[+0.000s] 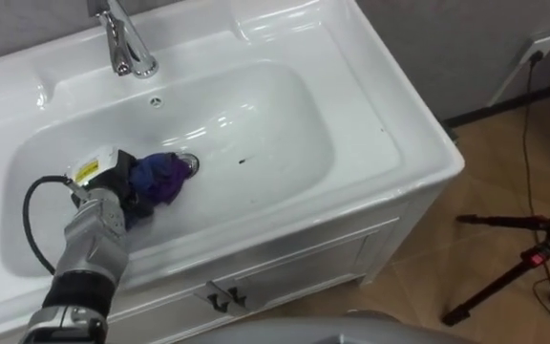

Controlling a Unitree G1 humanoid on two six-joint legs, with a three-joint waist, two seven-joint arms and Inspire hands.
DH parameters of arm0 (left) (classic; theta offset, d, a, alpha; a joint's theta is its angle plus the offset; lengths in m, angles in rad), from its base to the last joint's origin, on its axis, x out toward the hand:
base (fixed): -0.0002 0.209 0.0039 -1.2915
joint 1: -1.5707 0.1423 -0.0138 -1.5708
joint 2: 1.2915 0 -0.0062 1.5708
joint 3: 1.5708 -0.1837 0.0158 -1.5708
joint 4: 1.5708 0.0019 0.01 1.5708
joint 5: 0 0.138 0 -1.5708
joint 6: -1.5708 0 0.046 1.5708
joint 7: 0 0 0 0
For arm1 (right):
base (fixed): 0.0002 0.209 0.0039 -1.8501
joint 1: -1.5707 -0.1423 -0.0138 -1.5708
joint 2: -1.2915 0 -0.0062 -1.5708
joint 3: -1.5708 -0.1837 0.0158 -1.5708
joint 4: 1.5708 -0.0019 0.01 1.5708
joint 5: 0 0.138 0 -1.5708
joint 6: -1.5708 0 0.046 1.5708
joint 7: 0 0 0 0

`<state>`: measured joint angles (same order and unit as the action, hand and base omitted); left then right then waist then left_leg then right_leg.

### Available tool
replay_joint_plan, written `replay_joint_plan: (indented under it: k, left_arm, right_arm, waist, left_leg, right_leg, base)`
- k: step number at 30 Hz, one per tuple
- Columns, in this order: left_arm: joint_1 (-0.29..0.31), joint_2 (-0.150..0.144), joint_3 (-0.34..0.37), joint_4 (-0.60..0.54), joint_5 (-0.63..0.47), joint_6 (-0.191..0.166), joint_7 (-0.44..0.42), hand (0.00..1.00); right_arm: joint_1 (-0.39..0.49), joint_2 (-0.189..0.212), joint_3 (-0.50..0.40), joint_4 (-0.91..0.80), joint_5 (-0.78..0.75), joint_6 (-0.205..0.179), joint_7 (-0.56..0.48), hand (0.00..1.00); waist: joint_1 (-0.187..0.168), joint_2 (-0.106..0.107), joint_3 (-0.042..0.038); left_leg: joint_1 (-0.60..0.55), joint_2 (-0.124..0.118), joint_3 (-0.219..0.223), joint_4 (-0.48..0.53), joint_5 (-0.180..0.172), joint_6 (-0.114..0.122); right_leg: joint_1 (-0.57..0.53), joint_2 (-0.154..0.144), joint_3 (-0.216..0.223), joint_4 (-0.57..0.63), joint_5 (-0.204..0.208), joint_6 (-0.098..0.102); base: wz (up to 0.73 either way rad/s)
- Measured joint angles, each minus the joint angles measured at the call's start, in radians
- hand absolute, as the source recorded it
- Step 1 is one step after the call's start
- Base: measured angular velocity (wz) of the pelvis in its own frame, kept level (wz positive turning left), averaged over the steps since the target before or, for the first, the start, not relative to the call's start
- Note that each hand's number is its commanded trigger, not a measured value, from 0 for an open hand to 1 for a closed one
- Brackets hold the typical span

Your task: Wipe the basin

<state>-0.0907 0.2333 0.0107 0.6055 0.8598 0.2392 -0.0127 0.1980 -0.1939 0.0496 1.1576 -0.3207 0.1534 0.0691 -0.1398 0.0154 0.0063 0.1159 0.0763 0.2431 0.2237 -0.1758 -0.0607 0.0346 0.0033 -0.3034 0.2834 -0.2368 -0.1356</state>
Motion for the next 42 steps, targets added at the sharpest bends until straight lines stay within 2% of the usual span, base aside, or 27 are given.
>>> replay_joint_plan:
  k: [7, 14, 17, 21, 28, 38, 41, 42]
  left_arm:
    - [-0.018, -0.014, -0.061, -0.008, 0.0, 0.001, -0.002, 1.0]
    - [-0.052, -0.065, -0.153, -0.05, -0.007, -0.008, -0.017, 1.0]
    - [-0.079, -0.082, -0.154, -0.05, -0.005, -0.009, -0.023, 1.0]
    - [-0.109, -0.094, -0.196, -0.051, -0.006, -0.008, -0.036, 1.0]
    - [-0.137, -0.122, -0.224, -0.068, -0.031, -0.008, -0.053, 1.0]
    - [-0.181, -0.124, -0.268, -0.093, -0.044, -0.008, -0.081, 1.0]
    - [-0.182, -0.124, -0.271, -0.108, -0.044, -0.008, -0.082, 1.0]
    - [-0.182, -0.123, -0.271, -0.11, -0.044, -0.008, -0.082, 1.0]
  right_arm:
    - [-0.002, 0.0, 0.014, 0.004, -0.003, 0.001, 0.009, 0.0]
    - [-0.005, 0.001, 0.058, 0.016, -0.004, 0.001, 0.007, 0.0]
    - [-0.013, 0.001, 0.088, 0.022, -0.004, 0.001, 0.012, 0.0]
    - [-0.028, 0.0, 0.088, 0.017, -0.004, 0.002, 0.021, 0.0]
    - [-0.042, 0.002, 0.107, 0.02, -0.004, 0.0, 0.042, 0.0]
    - [-0.055, 0.001, 0.125, 0.051, -0.004, 0.004, 0.057, 0.0]
    - [-0.059, 0.001, 0.125, 0.051, -0.004, 0.011, 0.056, 0.0]
    - [-0.06, 0.002, 0.125, 0.051, -0.004, 0.01, 0.056, 0.0]
  waist:
    - [-0.015, -0.002, 0.0083]
    - [-0.023, -0.006, 0.0087]
    - [-0.025, -0.015, 0.0097]
    - [-0.054, -0.023, 0.008]
    - [-0.064, -0.032, 0.0095]
    - [-0.08, -0.033, 0.0109]
    - [-0.085, -0.03, 0.0092]
    - [-0.086, -0.024, 0.0061]
  left_leg:
    - [0.002, -0.002, -0.001, 0.001, 0.0, 0.001]
    - [-0.003, -0.003, -0.001, -0.001, 0.0, 0.001]
    - [-0.002, -0.002, 0.0, -0.001, -0.001, 0.001]
    - [-0.001, -0.002, 0.005, -0.001, -0.01, 0.008]
    - [0.009, -0.002, 0.008, -0.001, -0.013, 0.008]
    - [0.008, -0.001, 0.031, 0.016, -0.018, 0.013]
    - [0.008, -0.003, 0.031, 0.015, -0.019, 0.014]
    - [0.008, -0.003, 0.03, 0.015, -0.019, 0.014]
  right_leg:
    - [-0.003, 0.0, 0.013, 0.009, 0.001, 0.003]
    - [-0.031, 0.002, 0.044, 0.014, 0.006, 0.008]
    - [-0.038, 0.001, 0.058, 0.023, 0.011, 0.006]
    - [-0.038, 0.001, 0.059, 0.025, 0.01, 0.008]
    - [-0.032, 0.001, 0.063, 0.025, 0.012, 0.012]
    - [-0.029, 0.004, 0.09, 0.026, 0.017, 0.02]
    - [-0.031, 0.003, 0.095, 0.027, 0.018, 0.022]
    - [-0.031, 0.003, 0.097, 0.026, 0.019, 0.023]
  base:
    - [0.0]
    - [-0.12]
    - [-0.27]
    - [-0.03]
    - [0.01]
    - [-0.06]
    - [-0.02]
    - [-0.06]
